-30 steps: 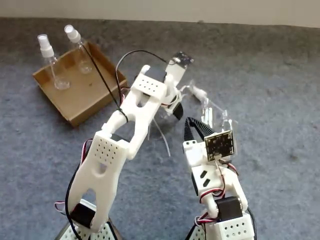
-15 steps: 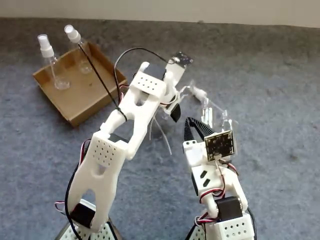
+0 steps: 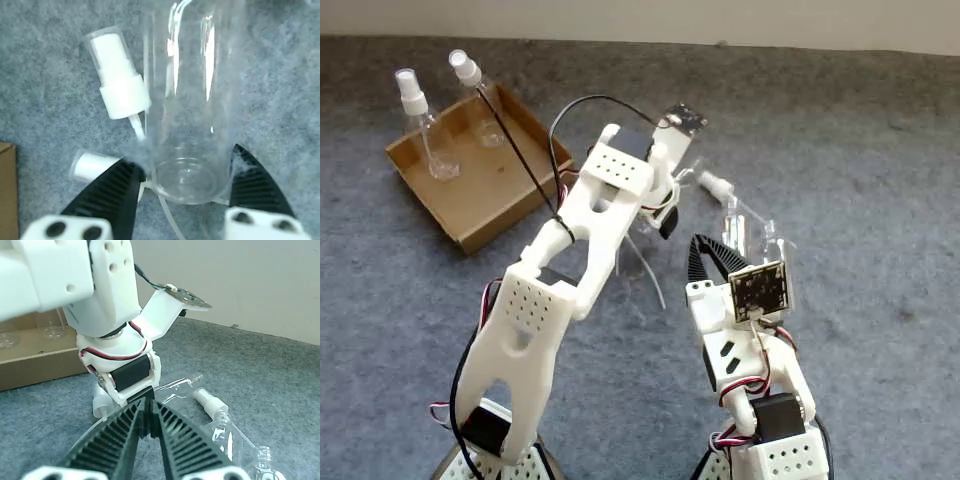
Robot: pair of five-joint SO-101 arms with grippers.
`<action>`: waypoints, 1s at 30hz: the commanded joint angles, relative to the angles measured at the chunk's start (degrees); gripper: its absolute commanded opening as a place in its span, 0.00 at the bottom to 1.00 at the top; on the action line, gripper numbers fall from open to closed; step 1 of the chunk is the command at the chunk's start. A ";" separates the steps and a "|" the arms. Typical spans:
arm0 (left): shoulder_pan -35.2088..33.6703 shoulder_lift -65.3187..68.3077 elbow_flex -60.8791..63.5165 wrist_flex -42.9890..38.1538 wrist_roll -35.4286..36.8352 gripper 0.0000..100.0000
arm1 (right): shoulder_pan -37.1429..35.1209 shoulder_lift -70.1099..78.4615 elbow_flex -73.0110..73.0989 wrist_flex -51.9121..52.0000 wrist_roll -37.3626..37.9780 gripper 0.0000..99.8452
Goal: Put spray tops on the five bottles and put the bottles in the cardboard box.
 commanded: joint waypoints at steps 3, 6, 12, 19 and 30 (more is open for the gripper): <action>0.13 -6.37 -3.30 0.70 -0.35 0.12 | -0.66 -0.66 6.37 -0.22 0.70 0.00; 0.13 -10.07 -3.21 0.70 -0.35 0.12 | -0.66 -0.66 6.37 -0.22 0.70 0.00; -0.75 -17.71 -3.12 3.08 -0.35 0.12 | -0.66 -0.66 6.37 -0.22 0.70 0.00; -1.36 -27.82 -2.95 14.68 -0.35 0.12 | -0.66 -0.57 6.37 -0.13 0.70 0.00; -13.32 -44.00 0.40 15.12 -0.18 0.12 | -0.66 -0.40 6.37 -0.04 0.70 0.00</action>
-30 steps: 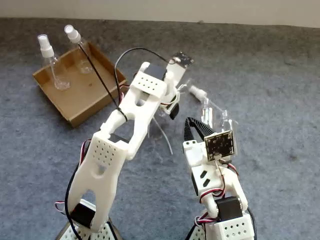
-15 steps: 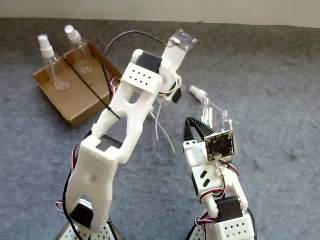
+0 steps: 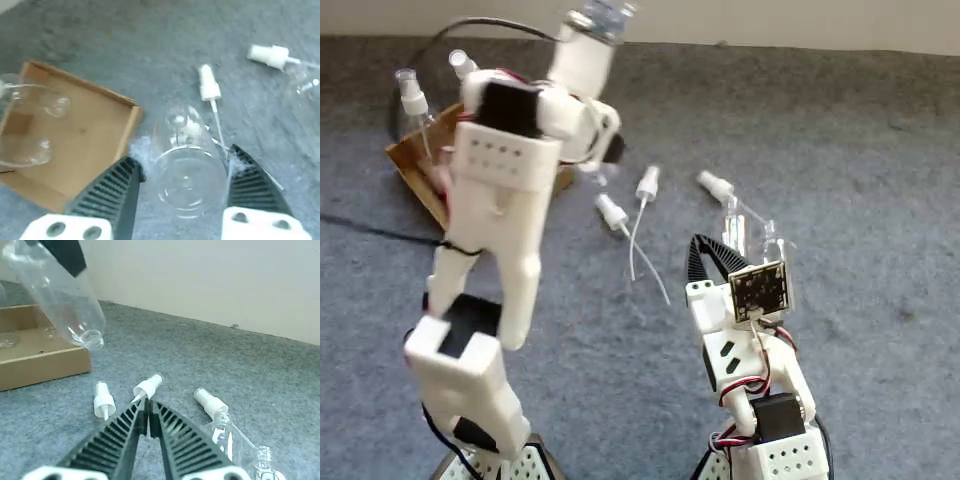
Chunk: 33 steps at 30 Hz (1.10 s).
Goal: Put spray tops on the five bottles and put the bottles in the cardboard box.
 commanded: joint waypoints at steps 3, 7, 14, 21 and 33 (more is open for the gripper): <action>-5.76 -11.65 7.52 0.62 -0.18 0.12 | -0.66 -0.40 6.37 -0.04 0.70 0.00; -6.46 -18.42 19.03 0.53 -0.26 0.12 | -0.66 -0.40 6.37 -0.04 0.70 0.00; -6.55 -28.00 37.93 0.35 -0.35 0.12 | -0.75 -0.48 6.37 -0.04 0.53 0.00; -6.55 -33.27 55.60 -10.73 -0.35 0.12 | -0.75 -0.40 6.37 -0.04 0.53 0.00; -6.73 -47.25 83.65 -31.74 -0.18 0.12 | -0.75 -0.22 6.37 0.04 0.53 0.00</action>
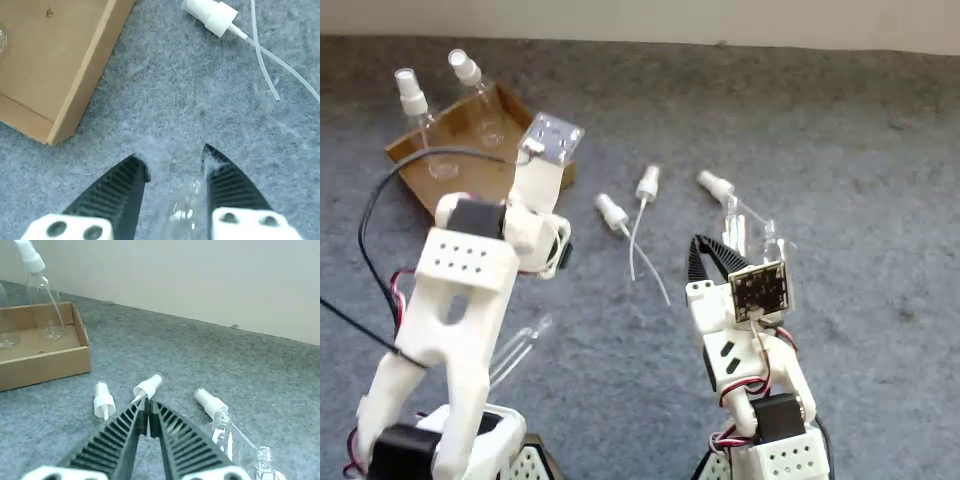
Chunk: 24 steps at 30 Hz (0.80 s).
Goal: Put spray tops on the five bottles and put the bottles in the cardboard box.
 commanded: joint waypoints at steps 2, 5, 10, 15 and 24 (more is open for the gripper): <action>-1.10 -9.63 10.24 -9.05 -0.09 0.12 | -0.75 -0.22 6.37 0.04 0.62 0.00; -2.77 -14.11 16.22 -14.24 -0.09 0.12 | -0.75 -0.13 6.37 0.04 0.62 0.00; -7.60 -21.05 27.38 -21.27 -0.26 0.12 | -0.75 -0.22 6.37 0.04 0.62 0.00; -10.51 -28.09 35.91 -29.54 -0.26 0.12 | -0.75 -0.40 6.37 -0.04 0.53 0.00; -10.15 -37.49 42.33 -30.59 -0.26 0.12 | -0.75 -0.57 6.37 -0.22 0.35 0.00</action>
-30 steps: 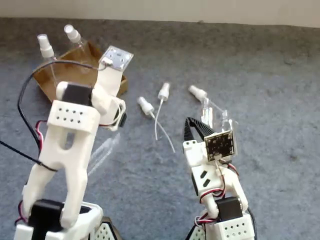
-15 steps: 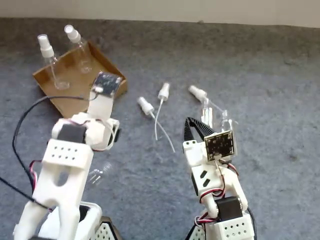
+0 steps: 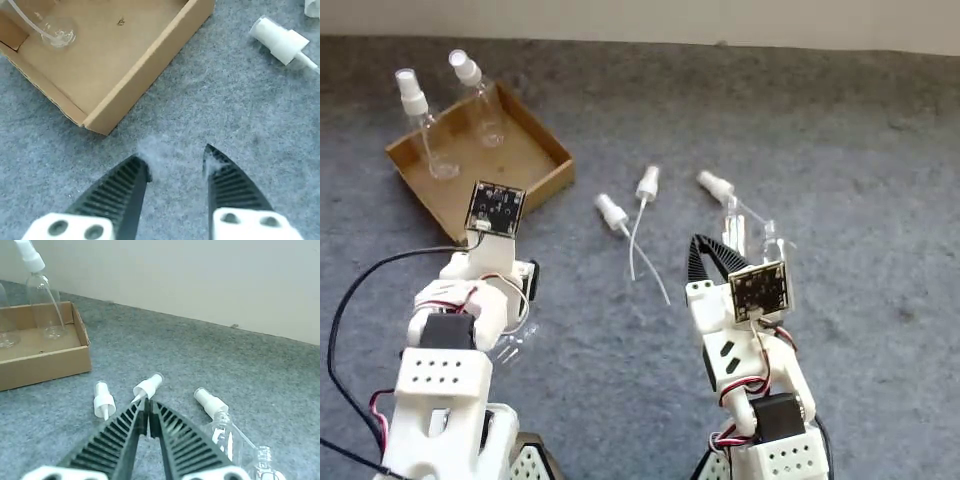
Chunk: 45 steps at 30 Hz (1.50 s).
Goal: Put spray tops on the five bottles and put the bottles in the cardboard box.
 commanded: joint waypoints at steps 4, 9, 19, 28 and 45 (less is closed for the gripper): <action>-0.40 -5.76 1.98 -1.32 -0.26 0.12 | -0.75 -0.57 6.37 -0.22 0.35 0.00; -0.40 -5.67 2.07 -1.32 -0.26 0.12 | -0.75 -0.31 6.37 -0.04 0.44 0.00; -0.31 -5.67 2.33 -1.32 -0.26 0.12 | -0.75 -0.22 6.37 0.04 0.62 0.00; -0.31 -5.67 2.33 -1.32 -0.26 0.12 | -0.75 -0.22 6.37 0.04 0.62 0.00; 1.36 -5.93 2.86 -1.14 -0.18 0.12 | 6.90 -0.66 6.37 4.97 0.35 0.00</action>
